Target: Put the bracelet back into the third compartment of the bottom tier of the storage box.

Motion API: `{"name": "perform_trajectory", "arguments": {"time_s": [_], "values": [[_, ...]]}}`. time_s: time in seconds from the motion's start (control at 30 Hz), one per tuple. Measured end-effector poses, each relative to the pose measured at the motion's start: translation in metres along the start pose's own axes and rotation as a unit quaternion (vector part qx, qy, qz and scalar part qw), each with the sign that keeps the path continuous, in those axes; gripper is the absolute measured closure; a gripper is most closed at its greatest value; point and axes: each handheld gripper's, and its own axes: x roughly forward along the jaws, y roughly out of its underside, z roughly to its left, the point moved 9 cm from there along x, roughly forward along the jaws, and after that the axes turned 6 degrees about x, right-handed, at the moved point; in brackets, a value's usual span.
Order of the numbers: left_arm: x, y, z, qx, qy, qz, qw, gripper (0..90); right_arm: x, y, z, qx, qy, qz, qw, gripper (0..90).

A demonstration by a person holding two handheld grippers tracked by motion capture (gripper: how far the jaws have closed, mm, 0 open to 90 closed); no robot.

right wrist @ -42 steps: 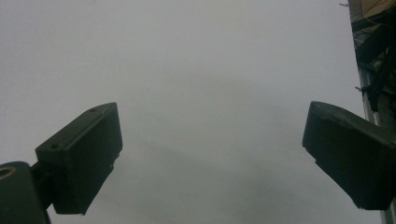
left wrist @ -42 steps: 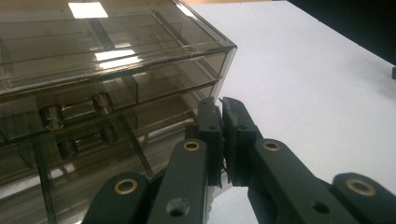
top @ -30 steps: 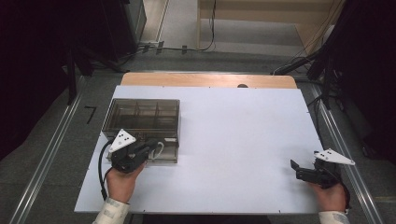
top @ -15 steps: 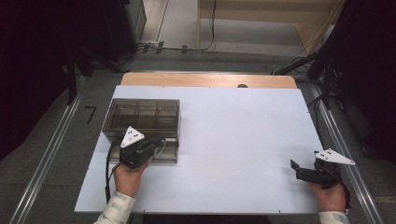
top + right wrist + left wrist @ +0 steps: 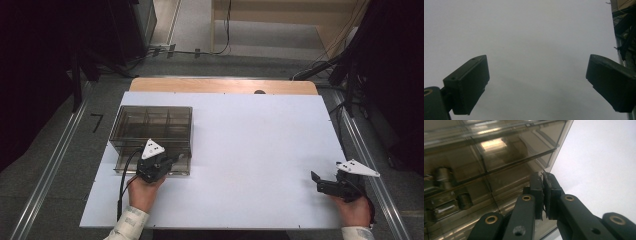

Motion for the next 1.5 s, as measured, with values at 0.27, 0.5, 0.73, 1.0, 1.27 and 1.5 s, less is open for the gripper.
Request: {"name": "perform_trajectory", "arguments": {"time_s": [0.27,0.5,0.73,1.0,1.27,1.5], "values": [[0.008,0.008,-0.005,-0.007,0.017,0.018,0.9997,86.8,0.0,0.0,0.0,-0.001,-0.001,0.0,1.0,3.6],[0.013,0.013,-0.007,-0.014,0.026,0.028,0.9992,85.3,0.0,0.0,0.0,-0.001,-0.001,0.0,1.0,3.6],[0.013,0.014,-0.007,-0.024,0.028,0.032,0.9988,69.7,0.0,0.0,0.0,0.0,-0.001,0.001,1.0,3.6],[0.01,0.012,-0.007,-0.032,0.023,0.024,0.9989,47.0,0.001,0.0,0.0,0.0,-0.002,0.001,1.0,3.6],[0.008,0.01,-0.007,-0.047,0.026,0.021,0.9983,35.0,0.001,0.0,0.0,0.0,-0.002,0.001,1.0,3.6],[0.006,0.011,-0.008,-0.037,0.019,0.024,0.9988,20.7,0.0,0.0,0.0,0.0,-0.002,0.0,1.0,3.6]]}}
